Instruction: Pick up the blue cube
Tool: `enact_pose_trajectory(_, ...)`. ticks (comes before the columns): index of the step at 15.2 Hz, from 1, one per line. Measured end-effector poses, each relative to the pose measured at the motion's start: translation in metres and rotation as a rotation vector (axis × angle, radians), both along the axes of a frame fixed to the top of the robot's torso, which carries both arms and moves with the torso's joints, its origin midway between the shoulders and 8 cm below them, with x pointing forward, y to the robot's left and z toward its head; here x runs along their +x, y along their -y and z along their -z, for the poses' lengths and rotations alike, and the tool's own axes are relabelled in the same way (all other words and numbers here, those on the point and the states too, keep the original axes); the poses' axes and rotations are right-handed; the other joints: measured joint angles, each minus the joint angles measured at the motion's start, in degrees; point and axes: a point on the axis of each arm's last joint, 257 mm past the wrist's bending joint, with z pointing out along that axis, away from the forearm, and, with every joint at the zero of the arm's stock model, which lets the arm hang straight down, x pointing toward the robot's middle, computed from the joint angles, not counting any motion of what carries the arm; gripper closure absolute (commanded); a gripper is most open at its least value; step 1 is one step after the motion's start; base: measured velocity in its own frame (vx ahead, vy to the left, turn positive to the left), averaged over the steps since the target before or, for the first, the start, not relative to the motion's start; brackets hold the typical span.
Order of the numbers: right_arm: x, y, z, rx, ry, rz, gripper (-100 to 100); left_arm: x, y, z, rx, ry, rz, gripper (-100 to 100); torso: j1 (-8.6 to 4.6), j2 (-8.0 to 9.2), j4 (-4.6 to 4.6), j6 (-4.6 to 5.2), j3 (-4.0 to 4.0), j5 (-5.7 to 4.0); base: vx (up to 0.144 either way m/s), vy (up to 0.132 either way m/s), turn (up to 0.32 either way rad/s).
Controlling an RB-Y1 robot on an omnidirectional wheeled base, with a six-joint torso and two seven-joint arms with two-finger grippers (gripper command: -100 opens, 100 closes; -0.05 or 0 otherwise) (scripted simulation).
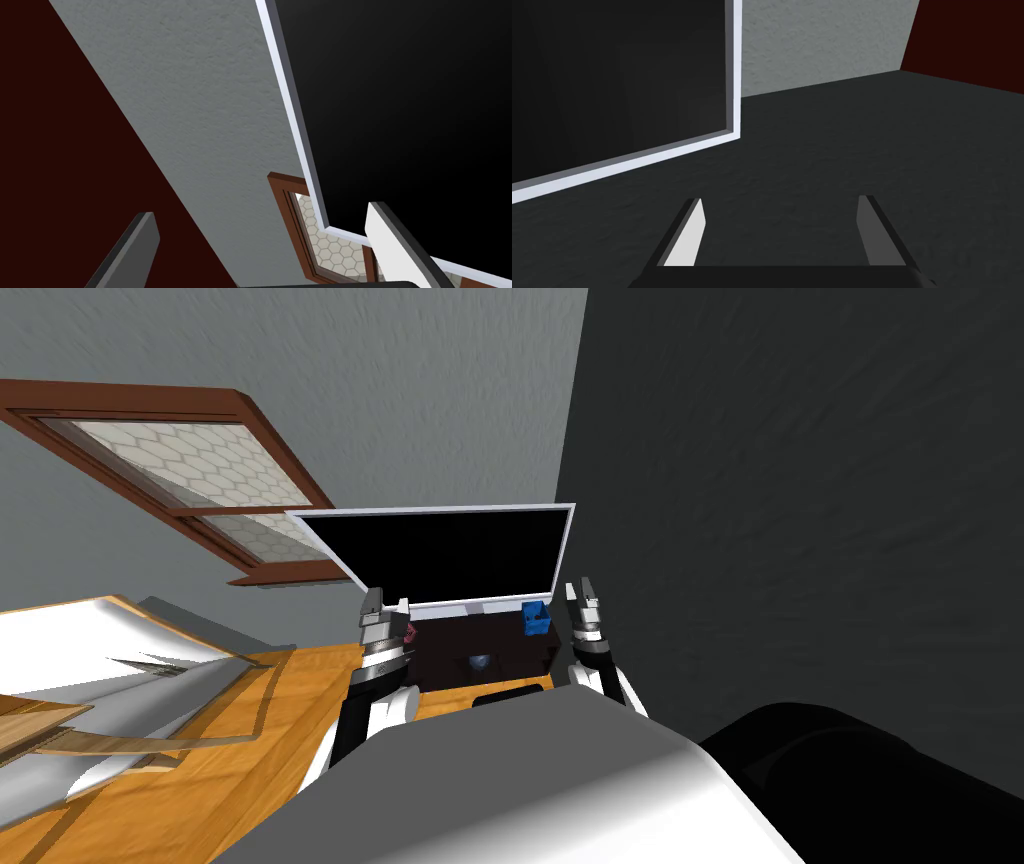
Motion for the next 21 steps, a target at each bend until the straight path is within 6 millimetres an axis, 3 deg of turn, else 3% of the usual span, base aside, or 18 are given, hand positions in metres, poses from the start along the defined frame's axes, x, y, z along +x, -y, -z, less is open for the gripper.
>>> enact_pose_trajectory(5,0.01,-0.011,0.019,-0.099,-0.05,-0.034,-100,0.0,0.0,0.0,0.0,0.0,0.0,0,0.09,0.07,0.01,-0.01,0.04,0.02,-0.018,0.029,0.061)
enact_pose_trajectory(13,0.023,-0.03,0.071,-0.315,-0.163,-0.087,-100,0.0,0.0,0.0,0.0,0.0,0.0,0,0.15,0.07,0.01,-0.01,0.04,0.03,-0.018,0.042,0.075)
enact_pose_trajectory(21,0.031,-0.034,0.139,-0.586,-0.288,-0.133,-100,0.0,0.0,0.0,0.0,0.0,0.0,0,0.21,0.09,0.02,-0.01,0.05,0.05,-0.021,0.055,0.093)
